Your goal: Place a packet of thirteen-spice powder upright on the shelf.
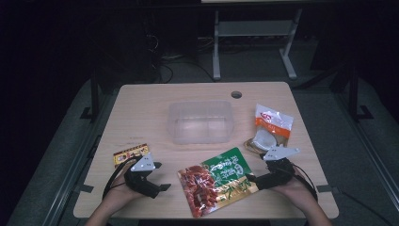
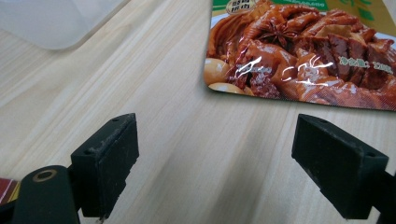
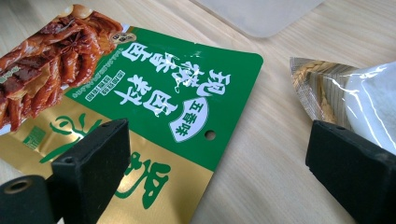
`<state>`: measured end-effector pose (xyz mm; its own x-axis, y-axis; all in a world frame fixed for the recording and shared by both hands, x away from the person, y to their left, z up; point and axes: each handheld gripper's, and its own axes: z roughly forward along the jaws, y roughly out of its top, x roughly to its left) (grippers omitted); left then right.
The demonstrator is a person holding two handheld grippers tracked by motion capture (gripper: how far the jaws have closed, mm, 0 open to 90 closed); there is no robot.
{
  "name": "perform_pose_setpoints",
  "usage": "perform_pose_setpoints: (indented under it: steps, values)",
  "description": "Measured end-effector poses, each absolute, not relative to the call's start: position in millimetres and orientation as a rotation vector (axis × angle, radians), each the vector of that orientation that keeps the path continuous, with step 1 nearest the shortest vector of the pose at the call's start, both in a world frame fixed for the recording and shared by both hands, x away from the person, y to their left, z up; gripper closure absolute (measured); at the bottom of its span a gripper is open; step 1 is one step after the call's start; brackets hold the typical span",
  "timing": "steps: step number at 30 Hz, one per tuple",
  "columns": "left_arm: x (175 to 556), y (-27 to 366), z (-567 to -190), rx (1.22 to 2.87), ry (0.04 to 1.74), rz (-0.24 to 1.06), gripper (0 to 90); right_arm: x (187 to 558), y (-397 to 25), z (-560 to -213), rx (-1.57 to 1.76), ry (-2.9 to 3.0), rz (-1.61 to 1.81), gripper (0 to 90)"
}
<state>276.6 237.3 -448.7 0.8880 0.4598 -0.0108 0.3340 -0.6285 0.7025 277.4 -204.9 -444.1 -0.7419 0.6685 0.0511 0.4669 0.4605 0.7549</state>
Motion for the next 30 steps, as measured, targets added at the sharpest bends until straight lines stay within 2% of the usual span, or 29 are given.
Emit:
perform_pose_setpoints:
  steps: [13,30]
  values:
    - [280,248,-442,2.275,0.598,0.209,16.4,278,-205,-445,0.988,2.457,1.156,6.5]
    - [295,286,-421,2.219,0.691,0.299,16.3,279,-205,-445,0.989,2.454,1.153,6.6]
